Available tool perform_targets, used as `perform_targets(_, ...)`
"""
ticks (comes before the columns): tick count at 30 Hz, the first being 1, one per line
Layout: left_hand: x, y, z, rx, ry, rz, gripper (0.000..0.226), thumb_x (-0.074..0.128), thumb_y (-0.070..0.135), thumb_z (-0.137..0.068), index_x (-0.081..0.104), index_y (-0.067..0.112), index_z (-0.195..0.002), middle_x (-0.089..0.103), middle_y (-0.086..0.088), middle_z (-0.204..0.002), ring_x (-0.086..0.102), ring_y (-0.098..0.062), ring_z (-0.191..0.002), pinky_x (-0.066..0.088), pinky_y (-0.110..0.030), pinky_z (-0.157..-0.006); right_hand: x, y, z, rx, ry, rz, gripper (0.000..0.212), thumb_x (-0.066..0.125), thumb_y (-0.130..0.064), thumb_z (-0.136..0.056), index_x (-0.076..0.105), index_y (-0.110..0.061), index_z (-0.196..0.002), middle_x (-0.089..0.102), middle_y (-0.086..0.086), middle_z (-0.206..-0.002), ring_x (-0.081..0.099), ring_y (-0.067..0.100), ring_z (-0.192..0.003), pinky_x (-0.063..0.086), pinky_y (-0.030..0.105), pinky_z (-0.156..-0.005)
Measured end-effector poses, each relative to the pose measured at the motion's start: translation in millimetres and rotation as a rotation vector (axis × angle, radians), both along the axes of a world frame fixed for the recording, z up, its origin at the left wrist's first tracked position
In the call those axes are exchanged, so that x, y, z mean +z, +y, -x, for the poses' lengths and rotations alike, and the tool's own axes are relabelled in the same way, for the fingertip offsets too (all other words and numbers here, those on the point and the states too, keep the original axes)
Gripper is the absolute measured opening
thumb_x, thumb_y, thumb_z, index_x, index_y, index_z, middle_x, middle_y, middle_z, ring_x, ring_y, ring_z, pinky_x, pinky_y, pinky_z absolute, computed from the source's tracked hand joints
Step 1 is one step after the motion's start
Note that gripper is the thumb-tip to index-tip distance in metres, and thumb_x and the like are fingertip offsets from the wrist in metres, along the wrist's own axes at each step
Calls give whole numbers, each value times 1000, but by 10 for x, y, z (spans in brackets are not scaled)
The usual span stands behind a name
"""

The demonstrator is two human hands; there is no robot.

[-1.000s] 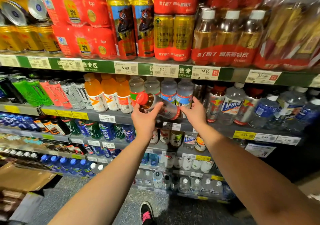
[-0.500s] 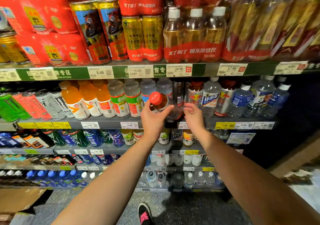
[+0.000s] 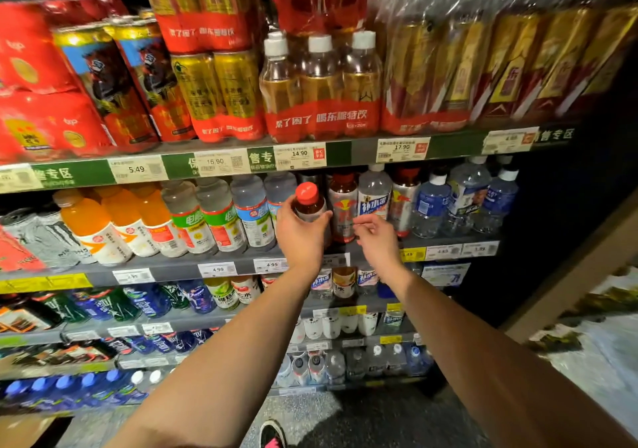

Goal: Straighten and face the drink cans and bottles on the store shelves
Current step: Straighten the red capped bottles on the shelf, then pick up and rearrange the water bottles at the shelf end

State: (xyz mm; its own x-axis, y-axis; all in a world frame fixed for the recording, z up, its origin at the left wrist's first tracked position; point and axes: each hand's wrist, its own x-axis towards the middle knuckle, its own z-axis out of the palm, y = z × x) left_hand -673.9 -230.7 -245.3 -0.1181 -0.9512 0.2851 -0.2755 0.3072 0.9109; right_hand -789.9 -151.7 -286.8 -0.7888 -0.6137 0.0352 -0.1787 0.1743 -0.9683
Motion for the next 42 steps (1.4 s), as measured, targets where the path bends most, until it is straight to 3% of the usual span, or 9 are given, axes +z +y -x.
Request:
perform_targets(3,26,-1,53,-7,-24,-1,57,88,30,-65,58,20,-112,58,13,-101,61,-13,-98,39,-22,-82,6,4,18,11,0,-2,14,59,-10,-93,68,-20,-98,68,-7,-91,63,7,-86,57,34,-82)
perform_targets(14,-28,-67,109,-21,-214,128,64,81,44,-75,54,19,-128,45,-2,-106,58,-24,-94,53,-37,-75,23,61,-72,37,-18,-14,13,57,-9,-95,68,-16,-100,68,-5,-91,64,7,-88,53,26,-79)
perform_targets(22,-108,0,-106,-170,-1,89,55,78,28,-82,54,14,-129,58,-1,-114,49,-2,-96,30,0,-79,54,74,-168,-14,152,-121,15,53,-9,-95,68,-5,-97,69,12,-93,66,27,-90,55,45,-84)
perform_targets(27,-102,48,-153,-264,9,154,33,75,22,-84,60,12,-112,58,0,-106,51,-6,-96,39,-14,-85,83,143,-172,-152,91,-126,20,53,-8,-94,69,-8,-105,70,11,-103,63,23,-93,51,33,-87)
perform_targets(30,-101,103,-109,-348,-18,223,19,74,20,-86,66,12,-101,58,0,-106,51,12,-87,34,-1,-76,103,200,-166,-220,188,-110,20,50,-5,-93,70,-3,-93,71,13,-92,61,20,-82,44,24,-73)
perform_targets(33,-87,183,-18,-432,-3,231,22,72,19,-87,66,12,-107,60,3,-111,53,16,-86,39,-3,-76,136,303,-89,-218,112,-84,15,53,-7,-93,67,-9,-99,67,6,-95,58,8,-78,43,17,-69)
perform_targets(36,-28,253,157,-468,-14,217,32,73,16,-86,62,11,-116,61,2,-114,53,22,-82,35,3,-73,164,372,56,-235,145,53,14,53,3,-92,61,4,-103,66,20,-97,59,8,-74,46,23,-70)
perform_targets(39,16,308,315,-509,-43,213,44,74,17,-85,57,15,-125,58,1,-125,59,6,-102,43,-9,-89,198,438,203,-259,175,79,24,58,-6,-91,55,-5,-115,66,3,-92,63,18,-81,50,29,-71)
perform_targets(42,35,361,492,-488,-124,231,57,74,22,-85,50,12,-136,52,-3,-139,53,-20,-126,43,-31,-105,220,504,432,-204,111,171,48,66,-14,-91,43,-10,-133,64,-7,-84,64,4,-74,52,17,-66)
